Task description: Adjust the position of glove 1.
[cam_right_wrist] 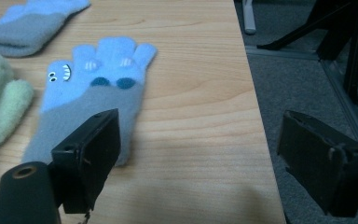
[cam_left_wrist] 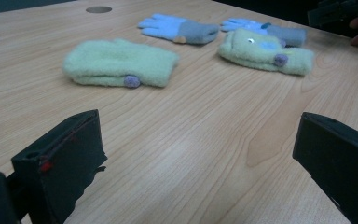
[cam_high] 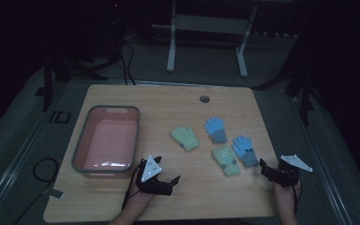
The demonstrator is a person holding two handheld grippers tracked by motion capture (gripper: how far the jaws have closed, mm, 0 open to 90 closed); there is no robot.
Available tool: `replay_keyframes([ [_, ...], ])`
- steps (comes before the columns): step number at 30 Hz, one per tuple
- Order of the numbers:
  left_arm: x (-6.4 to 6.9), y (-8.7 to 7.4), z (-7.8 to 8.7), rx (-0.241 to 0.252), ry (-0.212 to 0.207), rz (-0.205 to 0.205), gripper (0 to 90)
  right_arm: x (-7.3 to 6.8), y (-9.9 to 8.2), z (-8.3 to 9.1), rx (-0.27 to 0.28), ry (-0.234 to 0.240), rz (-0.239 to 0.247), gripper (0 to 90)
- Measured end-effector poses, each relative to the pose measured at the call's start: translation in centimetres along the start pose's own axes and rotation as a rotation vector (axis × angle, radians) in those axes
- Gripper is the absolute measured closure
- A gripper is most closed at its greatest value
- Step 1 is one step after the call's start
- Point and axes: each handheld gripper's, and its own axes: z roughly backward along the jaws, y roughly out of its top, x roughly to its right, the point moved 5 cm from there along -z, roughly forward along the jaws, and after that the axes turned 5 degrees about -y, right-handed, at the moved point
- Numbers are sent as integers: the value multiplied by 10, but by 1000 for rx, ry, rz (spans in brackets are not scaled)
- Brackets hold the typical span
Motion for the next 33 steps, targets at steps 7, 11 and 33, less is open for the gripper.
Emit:
replay_keyframes([
  [7, 0, 0, 1, 5, 14, -3, 21, -3, 0, 1, -53, 3, 7, 130],
  [11, 0, 0, 1, 6, 10, 2, 20, -4, 1, 2, -71, 7, 23, 117],
  [33, 0, 0, 2, 11, 8, -1, 21, -23, 47, 21, -118, 126, 34, 116],
])
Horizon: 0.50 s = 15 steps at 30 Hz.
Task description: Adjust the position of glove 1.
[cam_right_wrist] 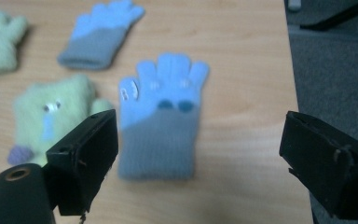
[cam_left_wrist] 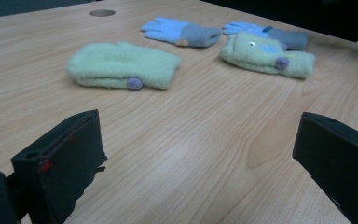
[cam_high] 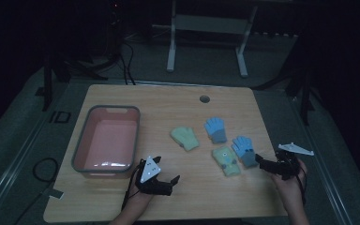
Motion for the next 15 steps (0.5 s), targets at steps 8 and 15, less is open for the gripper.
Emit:
replay_keyframes([
  [8, -1, 0, 1, 7, -6, 13, 21, -10, 18, 4, 31, 19, -10, 223],
  [15, 0, 0, 1, 8, -8, 9, 21, -37, 38, -2, 41, 81, 79, 146],
])
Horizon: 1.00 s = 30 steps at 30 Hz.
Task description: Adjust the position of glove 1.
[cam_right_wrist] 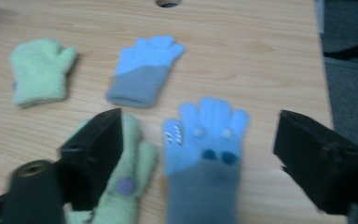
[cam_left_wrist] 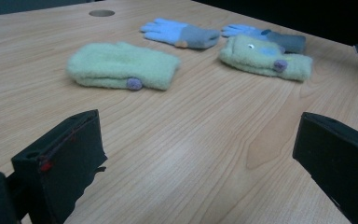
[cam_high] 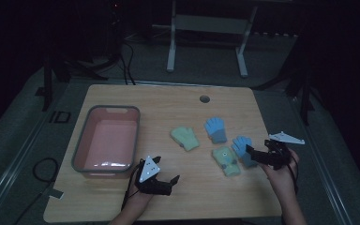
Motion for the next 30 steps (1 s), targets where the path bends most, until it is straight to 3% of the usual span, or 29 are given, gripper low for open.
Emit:
replay_keyframes([
  [13, 1, 0, 0, 1, 0, -10, 21, -45, 30, -24, -2, 107, 122, 156],
  [15, 1, 0, 0, 1, 0, -12, 21, -49, 34, -28, 0, 110, 130, 165],
  [22, 2, 0, 0, 1, 2, -21, 21, -68, 46, -38, -3, 191, 180, 164],
  [30, 2, 0, 0, 1, 2, -21, 21, -81, 53, -48, -20, 230, 193, 165],
])
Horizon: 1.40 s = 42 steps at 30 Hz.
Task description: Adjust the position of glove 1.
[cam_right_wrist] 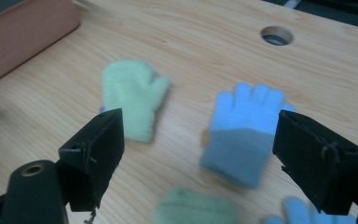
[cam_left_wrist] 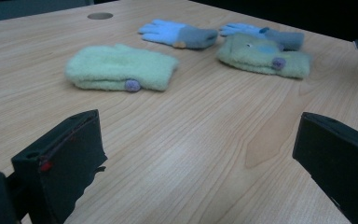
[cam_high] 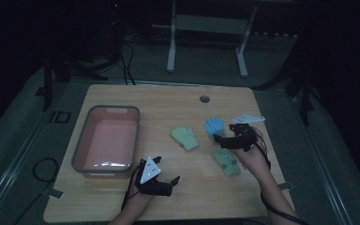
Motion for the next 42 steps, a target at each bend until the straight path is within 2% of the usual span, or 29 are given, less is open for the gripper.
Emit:
replay_keyframes([
  [3, 0, 0, 0, 0, -1, -1, 21, -7, 4, -9, -23, 26, 12, 172],
  [7, 0, 0, 0, -2, 1, -6, 21, -12, 9, -19, -23, 33, 26, 195],
  [9, 1, 0, 0, -3, 2, -11, 21, -15, 12, -24, -23, 61, 22, 218],
  [11, 1, 0, 0, -3, 2, -11, 21, -18, 15, -29, -16, 75, 16, 268],
  [18, 1, 0, 0, -2, 0, -7, 21, -30, 24, -48, -17, 94, 55, 382],
  [21, 1, 0, 0, -2, 1, -8, 21, -35, 29, -55, 5, 134, 57, 505],
  [22, 1, 0, 0, -2, 1, -8, 21, -35, 29, -55, 5, 134, 57, 505],
  [23, 1, 0, 0, -2, 1, -10, 21, -37, 32, -61, 1, 152, 48, 559],
  [25, 1, 0, 0, -2, 1, -11, 21, -40, 33, -65, -19, 160, 65, 601],
  [31, 1, 0, 0, -2, 0, -12, 21, -56, 29, -86, -68, 185, 163, 631],
  [34, 1, 0, 0, -2, 0, -11, 21, -62, 25, -97, -66, 196, 219, 629],
  [35, 1, 0, 0, -2, 0, -11, 21, -62, 25, -97, -66, 196, 219, 629],
  [36, 1, 0, 0, -1, -1, -10, 21, -64, 21, -105, -67, 216, 242, 628],
  [38, 1, 0, 0, 0, -1, -11, 21, -63, 19, -109, -78, 215, 246, 628],
  [42, 1, 0, 0, -5, -2, -15, 21, -62, 17, -121, -101, 226, 222, 585],
])
